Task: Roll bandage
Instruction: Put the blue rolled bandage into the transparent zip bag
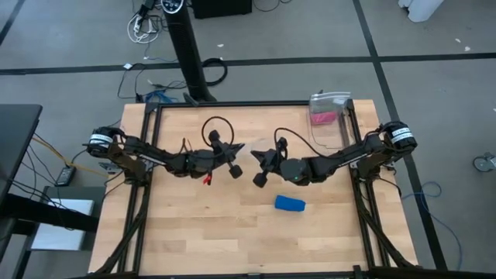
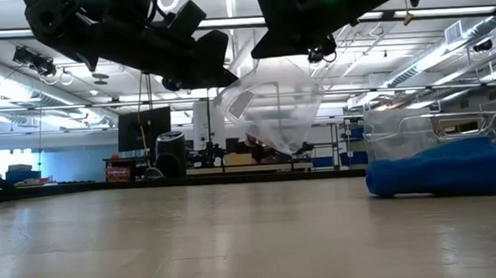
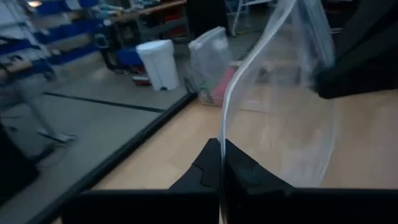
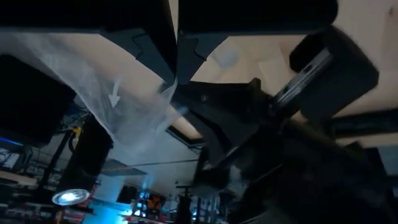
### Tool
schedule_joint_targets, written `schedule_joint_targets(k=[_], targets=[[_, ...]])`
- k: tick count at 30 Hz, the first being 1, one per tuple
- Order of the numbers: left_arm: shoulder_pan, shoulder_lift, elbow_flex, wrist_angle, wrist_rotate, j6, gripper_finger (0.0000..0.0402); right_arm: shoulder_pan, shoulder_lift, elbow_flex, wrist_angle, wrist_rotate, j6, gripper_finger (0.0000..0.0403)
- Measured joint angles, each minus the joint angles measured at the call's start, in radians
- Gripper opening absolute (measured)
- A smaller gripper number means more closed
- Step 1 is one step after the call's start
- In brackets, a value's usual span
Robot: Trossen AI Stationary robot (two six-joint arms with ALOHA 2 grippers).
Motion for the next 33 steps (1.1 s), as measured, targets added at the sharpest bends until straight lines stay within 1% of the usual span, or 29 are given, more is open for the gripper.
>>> schedule_joint_targets(k=[3, 7, 9, 12, 15, 18, 22, 23, 25, 29, 31, 33], targets=[[0.008, 0.001, 0.000, -0.010, 0.073, -0.026, 0.0010, 0.001, -0.001, 0.000, -0.052, -0.002, 0.023, 0.0002], [0.016, 0.001, 0.000, -0.010, 0.161, -0.028, 0.0046, 0.000, -0.001, 0.000, -0.086, 0.005, 0.049, 0.0001], [0.016, 0.001, 0.000, -0.011, 0.180, -0.017, 0.0068, 0.001, -0.001, 0.000, -0.082, 0.030, 0.038, 0.0001], [0.015, 0.001, 0.000, -0.018, 0.180, 0.013, 0.0102, 0.001, -0.001, 0.000, -0.072, 0.070, 0.013, 0.0001], [0.008, 0.001, 0.000, -0.015, 0.151, 0.038, 0.0134, 0.000, -0.001, 0.000, -0.055, 0.092, 0.008, 0.0001], [-0.010, -0.003, 0.000, -0.019, 0.082, 0.072, 0.0160, -0.001, -0.001, 0.000, -0.032, 0.123, 0.008, 0.0000], [-0.053, -0.020, 0.000, -0.032, -0.039, 0.128, 0.0186, -0.001, -0.001, 0.000, -0.022, 0.149, 0.007, 0.0000], [-0.066, -0.027, 0.000, -0.042, -0.061, 0.136, 0.0191, -0.001, 0.000, 0.000, -0.018, 0.156, 0.007, 0.0000], [-0.094, -0.030, 0.002, -0.057, -0.073, 0.136, 0.0199, 0.001, 0.000, 0.000, 0.007, 0.173, 0.007, 0.0000], [-0.158, -0.025, -0.008, -0.154, -0.098, 0.106, 0.0211, 0.001, 0.000, 0.000, 0.119, 0.185, -0.035, 0.0000], [-0.175, -0.020, -0.041, -0.130, -0.103, 0.063, 0.0214, 0.001, 0.000, 0.000, 0.196, 0.184, -0.067, 0.0000], [-0.185, -0.017, -0.107, -0.056, -0.138, 0.034, 0.0215, 0.001, 0.000, 0.000, 0.276, 0.184, -0.091, 0.0000]])
